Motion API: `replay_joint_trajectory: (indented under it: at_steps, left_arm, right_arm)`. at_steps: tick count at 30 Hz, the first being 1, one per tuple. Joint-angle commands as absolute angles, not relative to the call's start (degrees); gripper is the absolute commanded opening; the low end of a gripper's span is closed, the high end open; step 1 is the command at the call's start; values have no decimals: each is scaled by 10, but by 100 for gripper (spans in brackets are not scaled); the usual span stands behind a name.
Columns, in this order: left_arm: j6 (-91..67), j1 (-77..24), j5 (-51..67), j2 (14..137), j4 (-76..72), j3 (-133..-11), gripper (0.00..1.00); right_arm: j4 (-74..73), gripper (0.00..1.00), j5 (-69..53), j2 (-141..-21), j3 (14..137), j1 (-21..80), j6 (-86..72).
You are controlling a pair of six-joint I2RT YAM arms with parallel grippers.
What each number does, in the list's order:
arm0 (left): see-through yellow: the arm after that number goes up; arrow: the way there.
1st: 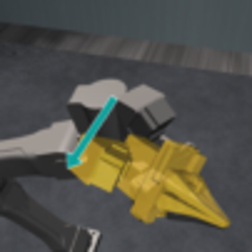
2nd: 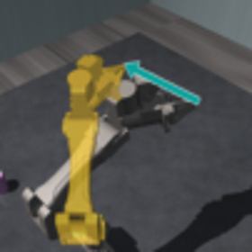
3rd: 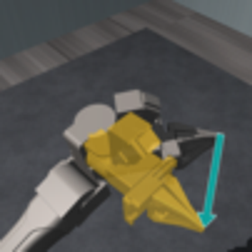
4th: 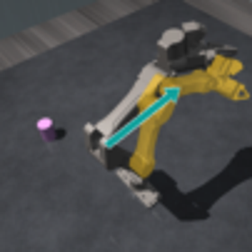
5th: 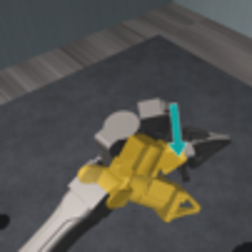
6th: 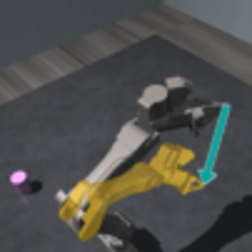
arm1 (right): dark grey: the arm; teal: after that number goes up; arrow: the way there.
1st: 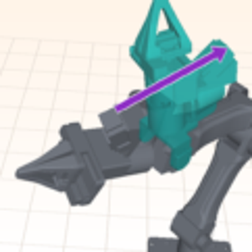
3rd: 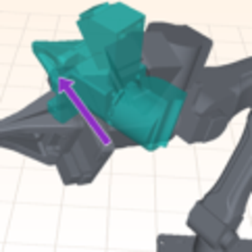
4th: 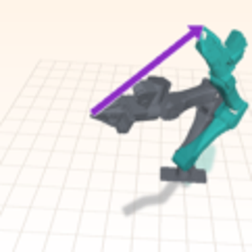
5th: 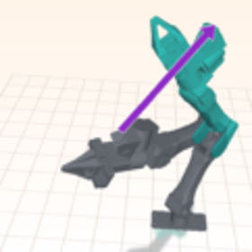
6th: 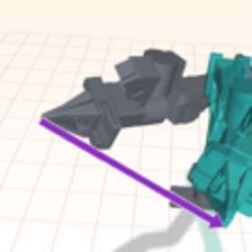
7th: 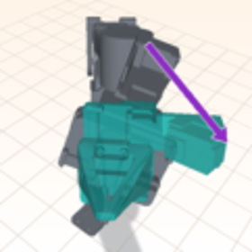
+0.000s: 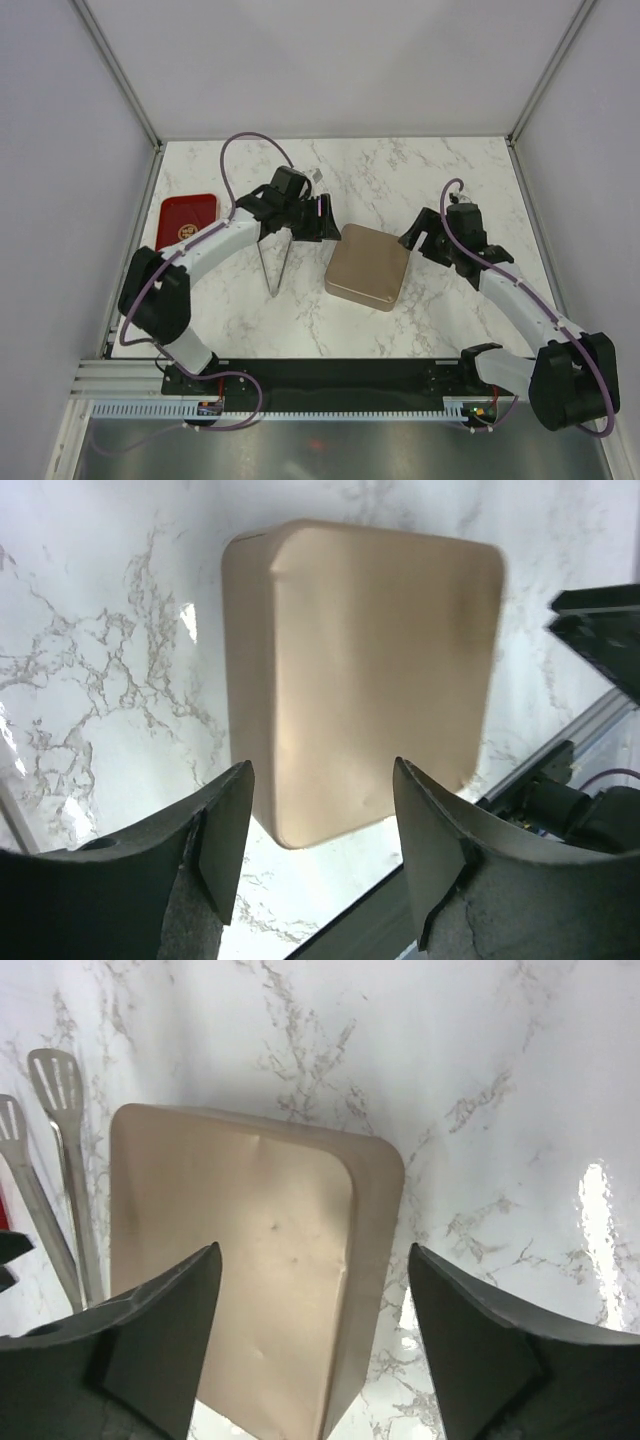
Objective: Pack the chocolate
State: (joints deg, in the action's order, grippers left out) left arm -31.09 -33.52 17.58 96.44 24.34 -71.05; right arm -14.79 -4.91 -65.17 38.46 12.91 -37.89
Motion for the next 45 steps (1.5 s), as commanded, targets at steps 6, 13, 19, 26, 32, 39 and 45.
replay_joint_trajectory:
  at_steps: [6,13,19,26,32,39,45]
  left_arm:
    - [-257,-337,157,751,258,-725,78]
    - [-223,-337,132,595,258,-707,100]
    - [-203,-337,96,504,259,-672,100]
    - [-206,-337,83,449,259,-649,100]
    - [-207,-337,78,446,260,-654,100]
    - [-207,-337,79,448,260,-655,100]
    - [-207,-337,80,447,260,-650,100]
  right_arm:
    - [-237,98,-119,-604,499,132,-291]
    - [-262,98,-115,-529,586,134,-265]
    - [-263,98,-112,-498,605,134,-271]
    - [-263,98,-87,-461,598,134,-269]
    - [-265,98,-68,-437,596,134,-265]
    - [-265,98,-62,-424,599,134,-257]
    - [-265,98,-60,-422,599,134,-262]
